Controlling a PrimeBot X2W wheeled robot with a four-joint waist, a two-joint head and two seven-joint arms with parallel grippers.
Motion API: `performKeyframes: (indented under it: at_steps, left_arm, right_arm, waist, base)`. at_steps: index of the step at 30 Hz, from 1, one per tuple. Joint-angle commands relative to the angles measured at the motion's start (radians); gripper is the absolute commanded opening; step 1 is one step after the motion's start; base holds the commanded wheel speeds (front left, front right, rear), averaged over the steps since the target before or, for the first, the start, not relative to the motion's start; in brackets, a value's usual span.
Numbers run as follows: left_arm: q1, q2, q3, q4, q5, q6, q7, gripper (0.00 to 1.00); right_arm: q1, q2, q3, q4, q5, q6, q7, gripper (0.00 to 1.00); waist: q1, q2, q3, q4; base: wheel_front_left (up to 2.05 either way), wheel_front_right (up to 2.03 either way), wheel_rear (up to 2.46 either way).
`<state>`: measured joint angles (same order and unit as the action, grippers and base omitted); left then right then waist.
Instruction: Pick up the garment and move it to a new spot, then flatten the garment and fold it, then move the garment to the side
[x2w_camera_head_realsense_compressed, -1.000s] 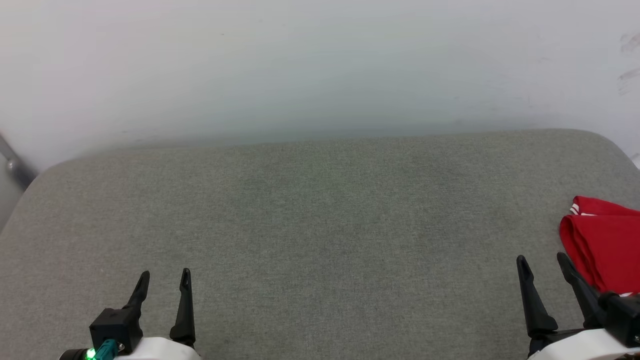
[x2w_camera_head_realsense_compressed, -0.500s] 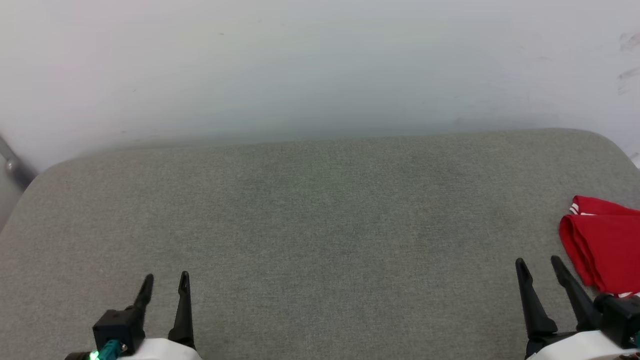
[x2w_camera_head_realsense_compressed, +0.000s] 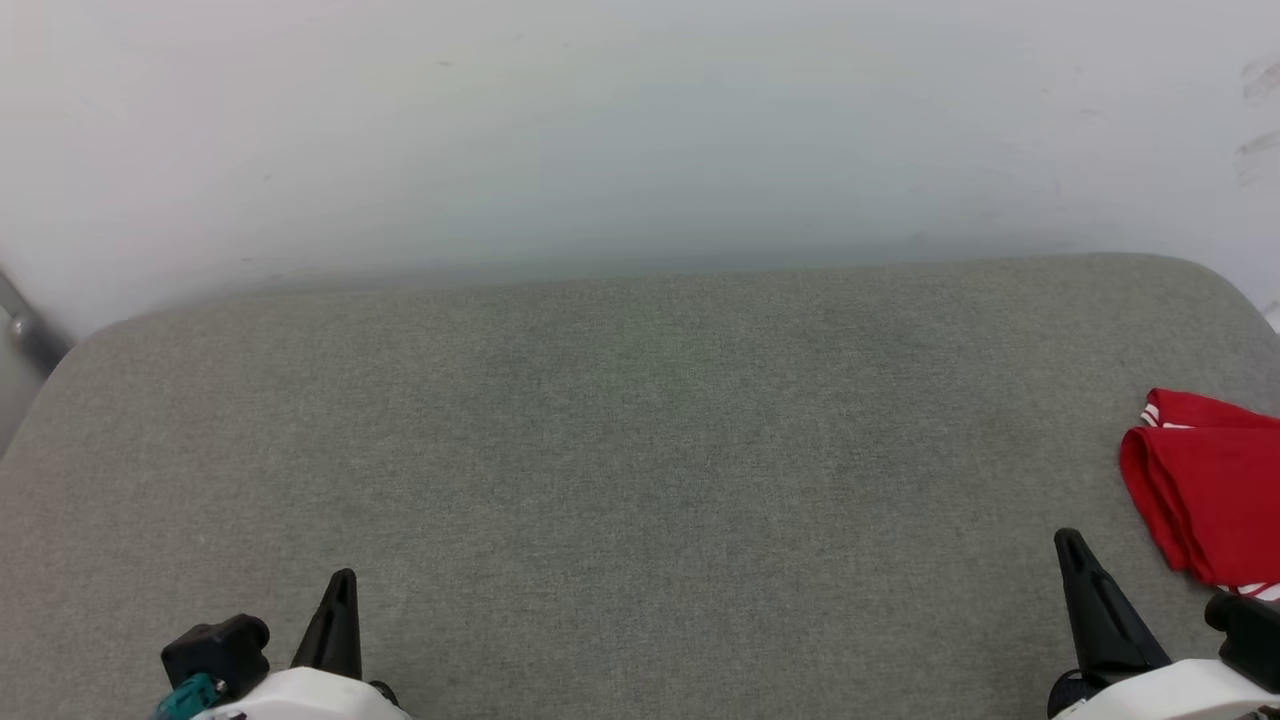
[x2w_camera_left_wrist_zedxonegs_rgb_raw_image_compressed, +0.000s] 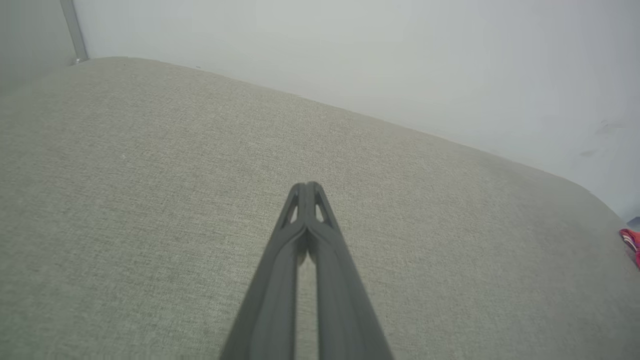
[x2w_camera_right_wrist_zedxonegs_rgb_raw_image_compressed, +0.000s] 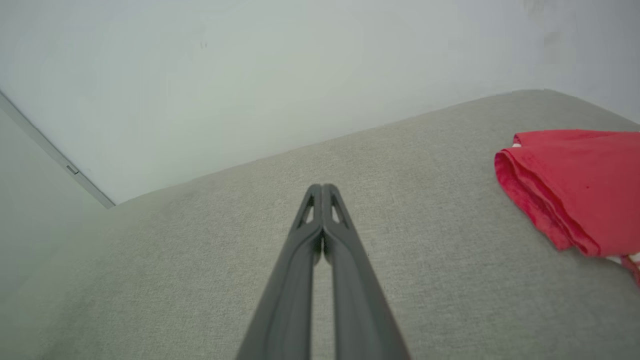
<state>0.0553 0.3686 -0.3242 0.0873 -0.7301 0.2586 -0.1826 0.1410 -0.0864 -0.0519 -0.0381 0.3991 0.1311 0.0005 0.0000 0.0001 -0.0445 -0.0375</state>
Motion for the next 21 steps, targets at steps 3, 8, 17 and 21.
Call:
performKeyframes:
  at_steps: [3,8,17,21]
  left_arm:
    - [-0.038,-0.009,0.036,0.000,-0.059,-0.025,0.016,0.00]
    - [-0.048,-0.029,0.064,0.015,-0.121,-0.053,0.035,0.00]
    - [-0.066,-0.064,0.110,0.037,-0.224,-0.098,0.067,0.00]
    - [-0.074,-0.080,0.130,0.045,-0.267,-0.117,0.080,0.00]
  right_arm:
    - [-0.042,0.001,-0.004,0.005,0.082,0.000,0.003,0.00]
    - [-0.057,0.002,-0.006,0.026,0.167,0.000,0.010,0.00]
    - [-0.084,0.004,-0.011,0.059,0.308,0.000,0.021,0.00]
    - [-0.096,0.005,-0.012,0.073,0.366,0.000,0.025,0.00]
  waist:
    - [0.0000,-0.0001,0.001,0.001]
    - [0.0000,-0.0001,0.004,0.003]
    - [0.0000,-0.0001,0.007,0.006]
    - [0.0000,-0.0001,0.009,0.007]
  base:
    - [0.00,0.00,0.00]
    - [0.00,0.00,0.00]
    - [0.00,0.00,0.00]
    - [0.00,0.00,0.00]
